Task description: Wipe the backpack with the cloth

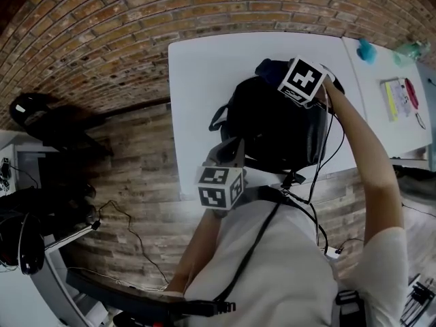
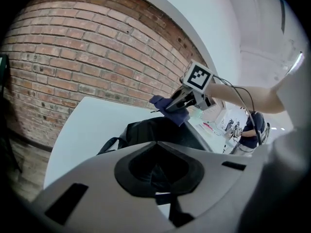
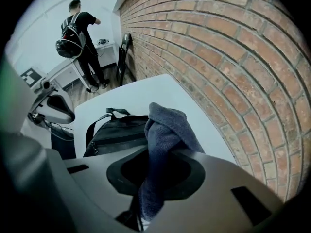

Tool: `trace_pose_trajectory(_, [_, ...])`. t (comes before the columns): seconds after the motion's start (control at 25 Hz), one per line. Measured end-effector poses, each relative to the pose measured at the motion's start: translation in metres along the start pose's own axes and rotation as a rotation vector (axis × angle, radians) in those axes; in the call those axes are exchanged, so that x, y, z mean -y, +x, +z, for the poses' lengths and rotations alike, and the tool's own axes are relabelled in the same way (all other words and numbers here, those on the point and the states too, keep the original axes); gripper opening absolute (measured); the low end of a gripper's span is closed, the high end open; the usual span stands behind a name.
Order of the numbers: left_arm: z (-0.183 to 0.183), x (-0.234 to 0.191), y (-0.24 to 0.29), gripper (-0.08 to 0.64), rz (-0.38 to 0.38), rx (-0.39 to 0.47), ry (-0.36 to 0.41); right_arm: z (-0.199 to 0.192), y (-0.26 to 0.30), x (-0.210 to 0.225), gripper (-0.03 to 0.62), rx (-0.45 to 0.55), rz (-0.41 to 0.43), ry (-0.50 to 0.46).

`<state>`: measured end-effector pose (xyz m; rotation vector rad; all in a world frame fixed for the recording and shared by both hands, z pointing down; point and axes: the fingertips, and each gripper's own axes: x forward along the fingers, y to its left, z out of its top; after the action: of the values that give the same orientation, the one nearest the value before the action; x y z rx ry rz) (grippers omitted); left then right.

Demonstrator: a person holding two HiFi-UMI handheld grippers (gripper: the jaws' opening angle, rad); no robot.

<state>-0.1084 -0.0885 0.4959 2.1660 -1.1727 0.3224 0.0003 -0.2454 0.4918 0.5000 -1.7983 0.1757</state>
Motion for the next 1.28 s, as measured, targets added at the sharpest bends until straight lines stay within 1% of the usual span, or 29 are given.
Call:
trace_pose_trajectory(0.16, [-0.002, -0.001, 0.0, 0.003, 0.002, -0.003, -0.005, -0.001, 0.02, 0.017, 0.069, -0.049, -0.029, 0.044])
trace_pose_trajectory(0.44, [0.0, -0.007, 0.001, 0.003, 0.01, -0.001, -0.019, -0.012, 0.046, 0.023, 0.067, -0.13, -0.031, 0.064])
trace_pose_trajectory(0.8, [0.001, -0.01, 0.003, 0.003, 0.015, -0.004, -0.018, -0.016, 0.055, 0.016, 0.067, -0.188, -0.034, -0.019])
trace_pose_trajectory(1.04, [0.003, -0.01, 0.004, 0.003, 0.012, 0.0, -0.017, -0.016, 0.056, -0.004, 0.068, -0.186, 0.013, -0.065])
trace_pose_trajectory(1.28, [0.001, -0.01, 0.003, 0.003, 0.012, -0.004, -0.016, -0.018, 0.057, -0.022, 0.069, -0.194, 0.062, -0.089])
